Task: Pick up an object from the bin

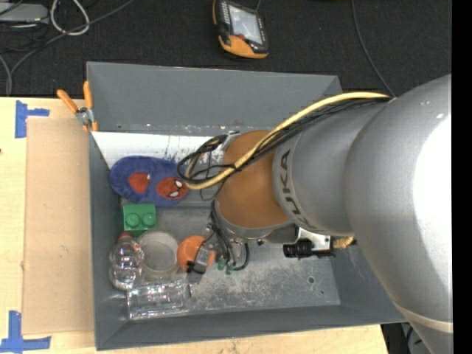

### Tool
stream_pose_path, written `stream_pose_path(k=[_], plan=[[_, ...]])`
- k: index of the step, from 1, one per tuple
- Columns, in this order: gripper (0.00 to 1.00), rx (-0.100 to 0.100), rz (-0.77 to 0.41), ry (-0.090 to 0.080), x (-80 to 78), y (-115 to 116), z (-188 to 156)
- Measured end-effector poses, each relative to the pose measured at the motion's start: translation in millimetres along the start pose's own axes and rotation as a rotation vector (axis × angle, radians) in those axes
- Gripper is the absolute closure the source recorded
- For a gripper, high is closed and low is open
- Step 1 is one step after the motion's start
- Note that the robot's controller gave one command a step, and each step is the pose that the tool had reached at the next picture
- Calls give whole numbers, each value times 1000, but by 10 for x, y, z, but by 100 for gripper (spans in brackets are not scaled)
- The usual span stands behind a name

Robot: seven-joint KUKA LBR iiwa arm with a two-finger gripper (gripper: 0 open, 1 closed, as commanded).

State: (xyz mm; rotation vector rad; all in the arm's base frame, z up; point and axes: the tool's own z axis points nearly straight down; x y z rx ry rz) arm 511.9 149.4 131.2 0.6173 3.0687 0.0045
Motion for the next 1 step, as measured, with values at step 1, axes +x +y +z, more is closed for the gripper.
stream_pose_path(k=[1], plan=[[100,7,6,9,80,-62,-274]])
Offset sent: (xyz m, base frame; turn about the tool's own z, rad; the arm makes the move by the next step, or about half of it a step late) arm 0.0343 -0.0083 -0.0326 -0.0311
